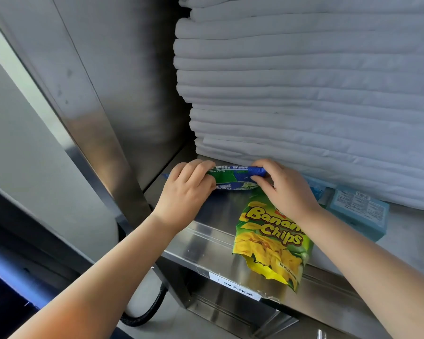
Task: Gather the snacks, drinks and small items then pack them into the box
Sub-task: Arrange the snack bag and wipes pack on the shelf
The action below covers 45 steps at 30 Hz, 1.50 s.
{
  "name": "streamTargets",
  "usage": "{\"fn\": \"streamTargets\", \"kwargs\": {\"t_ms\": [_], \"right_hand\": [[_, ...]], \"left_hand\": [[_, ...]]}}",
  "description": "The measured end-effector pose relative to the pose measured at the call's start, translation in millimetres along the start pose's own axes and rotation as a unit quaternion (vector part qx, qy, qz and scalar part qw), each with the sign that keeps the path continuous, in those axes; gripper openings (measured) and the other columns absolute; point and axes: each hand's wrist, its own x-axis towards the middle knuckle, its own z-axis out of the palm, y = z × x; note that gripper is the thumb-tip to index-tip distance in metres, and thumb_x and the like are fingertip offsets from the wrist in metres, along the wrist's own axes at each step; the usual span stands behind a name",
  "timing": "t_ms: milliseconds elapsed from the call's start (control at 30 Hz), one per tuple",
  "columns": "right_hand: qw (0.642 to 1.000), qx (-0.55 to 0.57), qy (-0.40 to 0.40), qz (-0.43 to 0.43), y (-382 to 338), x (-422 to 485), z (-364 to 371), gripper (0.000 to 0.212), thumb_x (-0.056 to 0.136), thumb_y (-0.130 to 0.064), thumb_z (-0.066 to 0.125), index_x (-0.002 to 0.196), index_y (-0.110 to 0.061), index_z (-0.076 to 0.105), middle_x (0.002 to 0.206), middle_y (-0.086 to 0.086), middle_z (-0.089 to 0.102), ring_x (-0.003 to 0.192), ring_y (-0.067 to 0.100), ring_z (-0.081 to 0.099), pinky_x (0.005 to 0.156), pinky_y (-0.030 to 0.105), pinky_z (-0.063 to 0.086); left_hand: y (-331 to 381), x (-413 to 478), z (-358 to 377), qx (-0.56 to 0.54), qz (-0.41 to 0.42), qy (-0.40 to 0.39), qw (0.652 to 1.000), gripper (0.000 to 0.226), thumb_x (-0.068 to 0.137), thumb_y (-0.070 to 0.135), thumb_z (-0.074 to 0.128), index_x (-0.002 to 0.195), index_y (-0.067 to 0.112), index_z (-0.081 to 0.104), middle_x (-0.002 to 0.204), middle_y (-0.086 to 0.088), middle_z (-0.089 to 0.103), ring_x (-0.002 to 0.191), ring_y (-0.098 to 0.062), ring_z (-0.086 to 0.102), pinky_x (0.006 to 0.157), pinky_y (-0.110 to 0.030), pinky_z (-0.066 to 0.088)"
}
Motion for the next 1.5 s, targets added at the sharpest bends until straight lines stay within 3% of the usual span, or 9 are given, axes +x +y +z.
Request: {"fn": "streamTargets", "kwargs": {"t_ms": [100,300,500,833,1000,1100,1200,1333,1500], "right_hand": [[0.999,0.019,0.024,0.018,-2,5,-2,0.026,0.09,-0.02,0.063,0.114,-0.011,0.059,0.102,0.004,0.068,0.08,0.019,0.066,0.061,0.031,0.055],[0.99,-0.069,0.116,-0.05,-11,12,-4,0.027,0.082,-0.006,0.068,0.109,-0.006,0.062,0.115,0.009,0.059,0.107,0.024,0.054,0.081,0.03,0.051],[0.987,-0.137,-0.004,-0.082,-13,2,8,0.032,0.088,-0.009,0.062,0.12,-0.007,0.063,0.13,0.013,0.055,0.125,0.031,0.047,0.101,0.043,0.043],[0.977,-0.131,-0.164,-0.03,-6,1,30,0.05,0.096,-0.033,0.05,0.143,-0.019,0.038,0.157,0.005,0.019,0.144,0.022,0.017,0.111,0.034,0.023],[0.971,-0.104,-0.212,-0.018,-7,8,33,0.052,0.096,-0.037,0.048,0.144,-0.023,0.036,0.158,0.002,0.018,0.145,0.019,0.013,0.115,0.032,0.017],[0.962,-0.065,-0.264,0.005,-10,8,37,0.05,0.097,-0.038,0.046,0.145,-0.027,0.035,0.156,-0.002,0.023,0.143,0.016,0.018,0.113,0.031,0.021],[0.948,-0.038,-0.315,0.041,-12,9,43,0.051,0.098,-0.04,0.043,0.147,-0.031,0.03,0.157,-0.005,0.02,0.143,0.015,0.02,0.111,0.032,0.026],[0.939,-0.02,-0.336,0.069,-11,18,44,0.049,0.099,-0.038,0.042,0.146,-0.033,0.03,0.158,-0.007,0.017,0.144,0.013,0.017,0.112,0.035,0.026],[0.926,-0.092,-0.363,0.055,-22,26,47,0.052,0.099,-0.03,0.043,0.148,-0.03,0.026,0.159,-0.002,0.014,0.145,0.018,0.014,0.111,0.041,0.032]], "left_hand": [[0,6,-3,0.017,-0.019,-0.005,1.0,0.007,0.087,0.015,0.062,0.082,0.012,0.065,0.097,-0.007,0.064,0.088,-0.024,0.05,0.074,-0.033,0.037],[-3,23,-5,-0.044,-0.091,-0.049,0.994,0.008,0.084,0.015,0.064,0.081,0.008,0.064,0.08,-0.009,0.06,0.07,-0.03,0.057,0.059,-0.036,0.045],[-5,29,1,-0.084,-0.157,-0.085,0.98,0.007,0.086,0.012,0.064,0.084,0.005,0.064,0.084,-0.01,0.061,0.076,-0.03,0.056,0.064,-0.038,0.043],[-21,51,22,-0.115,-0.218,-0.157,0.956,0.017,0.097,0.024,0.046,0.103,0.011,0.056,0.106,-0.005,0.055,0.094,-0.02,0.051,0.07,-0.03,0.039],[-17,37,31,-0.116,-0.249,-0.214,0.937,0.014,0.095,0.02,0.049,0.106,0.013,0.054,0.108,-0.005,0.054,0.098,-0.021,0.05,0.073,-0.03,0.039],[-10,12,38,-0.125,-0.272,-0.26,0.918,0.017,0.095,0.023,0.048,0.109,0.013,0.052,0.111,-0.005,0.052,0.103,-0.021,0.048,0.08,-0.03,0.041],[-4,-10,42,-0.115,-0.243,-0.253,0.929,0.029,0.098,0.028,0.043,0.121,0.015,0.052,0.118,-0.003,0.051,0.11,-0.019,0.045,0.089,-0.031,0.041],[-1,-26,41,-0.15,-0.208,-0.298,0.92,0.043,0.101,0.031,0.031,0.143,0.019,0.035,0.147,-0.001,0.036,0.134,-0.017,0.03,0.111,-0.03,0.019],[3,-31,36,-0.14,-0.22,-0.334,0.906,0.052,0.101,0.042,0.024,0.149,0.024,0.018,0.155,0.003,0.021,0.142,-0.014,0.016,0.114,-0.029,0.011]]}}
